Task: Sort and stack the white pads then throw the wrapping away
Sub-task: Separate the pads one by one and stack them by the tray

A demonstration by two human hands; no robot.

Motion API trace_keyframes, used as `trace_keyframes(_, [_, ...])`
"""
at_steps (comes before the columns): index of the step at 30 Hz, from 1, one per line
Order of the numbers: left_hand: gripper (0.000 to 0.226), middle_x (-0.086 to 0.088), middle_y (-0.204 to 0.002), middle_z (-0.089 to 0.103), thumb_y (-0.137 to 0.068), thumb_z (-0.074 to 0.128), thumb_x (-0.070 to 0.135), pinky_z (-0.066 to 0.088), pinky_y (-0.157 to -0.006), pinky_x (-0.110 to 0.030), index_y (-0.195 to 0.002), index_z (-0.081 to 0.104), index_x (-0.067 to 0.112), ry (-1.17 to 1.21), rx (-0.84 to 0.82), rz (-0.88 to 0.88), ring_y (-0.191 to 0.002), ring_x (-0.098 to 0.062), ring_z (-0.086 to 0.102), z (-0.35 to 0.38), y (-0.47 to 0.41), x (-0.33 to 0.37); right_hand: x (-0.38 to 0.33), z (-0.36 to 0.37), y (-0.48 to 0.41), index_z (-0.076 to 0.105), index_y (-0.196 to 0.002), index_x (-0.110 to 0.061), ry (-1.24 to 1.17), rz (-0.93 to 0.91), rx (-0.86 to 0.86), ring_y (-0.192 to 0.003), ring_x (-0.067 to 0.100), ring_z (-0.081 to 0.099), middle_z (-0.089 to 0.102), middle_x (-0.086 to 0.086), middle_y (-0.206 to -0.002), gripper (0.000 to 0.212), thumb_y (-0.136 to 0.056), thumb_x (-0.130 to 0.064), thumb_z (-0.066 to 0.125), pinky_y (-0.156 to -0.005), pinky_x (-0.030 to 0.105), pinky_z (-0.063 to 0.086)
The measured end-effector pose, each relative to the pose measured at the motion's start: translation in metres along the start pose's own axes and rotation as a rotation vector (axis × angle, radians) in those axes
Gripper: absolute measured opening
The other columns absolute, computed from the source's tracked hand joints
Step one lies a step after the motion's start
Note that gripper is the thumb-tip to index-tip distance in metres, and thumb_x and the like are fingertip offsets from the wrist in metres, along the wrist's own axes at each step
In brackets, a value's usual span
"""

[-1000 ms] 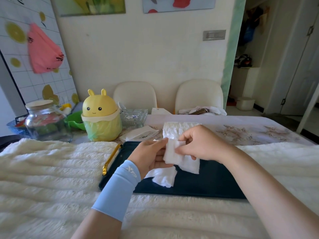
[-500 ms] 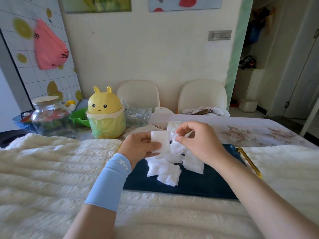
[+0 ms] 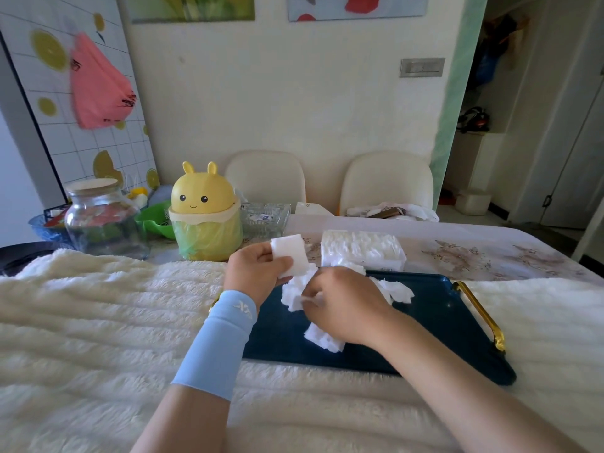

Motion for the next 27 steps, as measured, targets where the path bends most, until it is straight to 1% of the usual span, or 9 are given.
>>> trace_keyframes(2, [0.02,-0.006,-0.096,0.074,-0.086,0.069,-0.002,0.061,-0.076,-0.034,-0.103,0.068,0.008,0.001,0.019,0.006,-0.087,-0.023,0.072,-0.001,0.0,0.0,0.008,-0.017,-0.001,0.07,-0.078,-0.029,-0.277,0.07,0.092,-0.091,0.009,0.056,0.06,-0.012,-0.099,0.021,-0.093,-0.037,0.058,-0.078,0.029,0.046])
trace_keyframes(4, [0.017,-0.006,-0.097,0.073,-0.087,0.068,0.0,0.061,-0.073,-0.033,-0.1,0.068,0.01,0.012,0.043,0.011,-0.088,-0.024,0.072,-0.002,0.001,0.001,0.02,-0.034,0.0,0.066,-0.071,-0.018,-0.562,0.168,0.192,-0.071,0.008,0.05,0.055,-0.012,-0.079,0.029,-0.094,-0.034,0.059,-0.068,0.027,0.039])
trace_keyframes(6, [0.015,-0.005,-0.097,0.072,-0.088,0.067,0.002,0.062,-0.073,-0.034,-0.099,0.067,0.012,0.018,0.055,0.015,-0.088,-0.024,0.071,-0.001,0.003,0.003,0.032,-0.045,0.0,0.068,-0.082,-0.003,-0.834,0.239,0.229,-0.067,0.015,0.051,0.056,0.005,-0.072,0.027,-0.097,-0.024,0.059,-0.064,0.031,0.039])
trace_keyframes(9, [0.011,-0.005,-0.093,0.071,-0.089,0.066,0.003,0.062,-0.072,-0.031,-0.097,0.069,0.011,0.058,0.019,-0.008,-0.086,-0.021,0.071,0.007,0.007,0.002,0.04,-0.046,0.003,0.07,-0.104,0.0,-1.099,0.243,0.114,-0.065,0.026,0.066,0.071,0.024,-0.09,0.021,-0.1,-0.019,0.06,-0.056,0.034,0.047])
trace_keyframes(12, [0.01,-0.01,-0.096,0.072,-0.09,0.066,0.004,0.061,-0.073,-0.032,-0.098,0.071,0.007,0.111,-0.043,-0.066,-0.086,-0.022,0.071,0.02,0.011,-0.001,0.045,-0.041,0.004,0.07,-0.11,-0.004,-1.159,0.262,0.029,-0.076,0.029,0.074,0.074,0.017,-0.098,0.021,-0.097,-0.019,0.065,-0.054,0.031,0.053])
trace_keyframes(16, [0.01,-0.015,-0.101,0.073,-0.093,0.064,0.008,0.061,-0.073,-0.031,-0.097,0.072,0.005,0.204,-0.13,-0.152,-0.091,-0.028,0.072,0.034,0.018,-0.003,0.052,-0.038,0.002,0.073,-0.107,-0.005,-1.211,0.291,-0.019,-0.087,0.026,0.073,0.076,0.012,-0.099,0.018,-0.09,-0.011,0.072,-0.065,0.034,0.062])
trace_keyframes(20, [0.013,-0.02,-0.106,0.072,-0.095,0.062,0.01,0.062,-0.071,-0.034,-0.102,0.069,0.001,0.332,-0.187,-0.228,-0.097,-0.033,0.072,0.04,0.022,-0.003,0.065,-0.037,0.0,0.076,-0.099,-0.012,-0.958,0.373,0.085,-0.096,0.024,0.072,0.077,0.006,-0.102,0.01,-0.089,-0.014,0.075,-0.071,0.034,0.06])
trace_keyframes(23, [0.014,-0.02,-0.107,0.072,-0.093,0.065,0.01,0.062,-0.07,-0.034,-0.104,0.068,0.002,0.331,-0.167,-0.246,-0.096,-0.032,0.072,0.039,0.021,-0.007,0.069,-0.045,0.0,0.078,-0.096,-0.015,-0.954,0.389,0.145,-0.087,0.017,0.066,0.077,0.005,-0.1,0.008,-0.088,-0.018,0.076,-0.071,0.028,0.053])
trace_keyframes(27, [0.019,-0.021,-0.106,0.073,-0.093,0.066,0.011,0.062,-0.075,-0.035,-0.108,0.069,0.0,0.349,-0.225,-0.253,-0.097,-0.031,0.072,0.044,0.025,-0.006,0.053,-0.047,0.0,0.077,-0.095,-0.012,-1.185,0.325,0.111,-0.069,0.016,0.06,0.075,0.006,-0.086,0.009,-0.086,-0.013,0.078,-0.055,0.025,0.046])
Point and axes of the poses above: each hand's wrist, its own y-axis away from the middle knuckle, its own z-axis out of the palm, x = y × z, the point moved 5 cm from there along -y, towards the middle knuckle
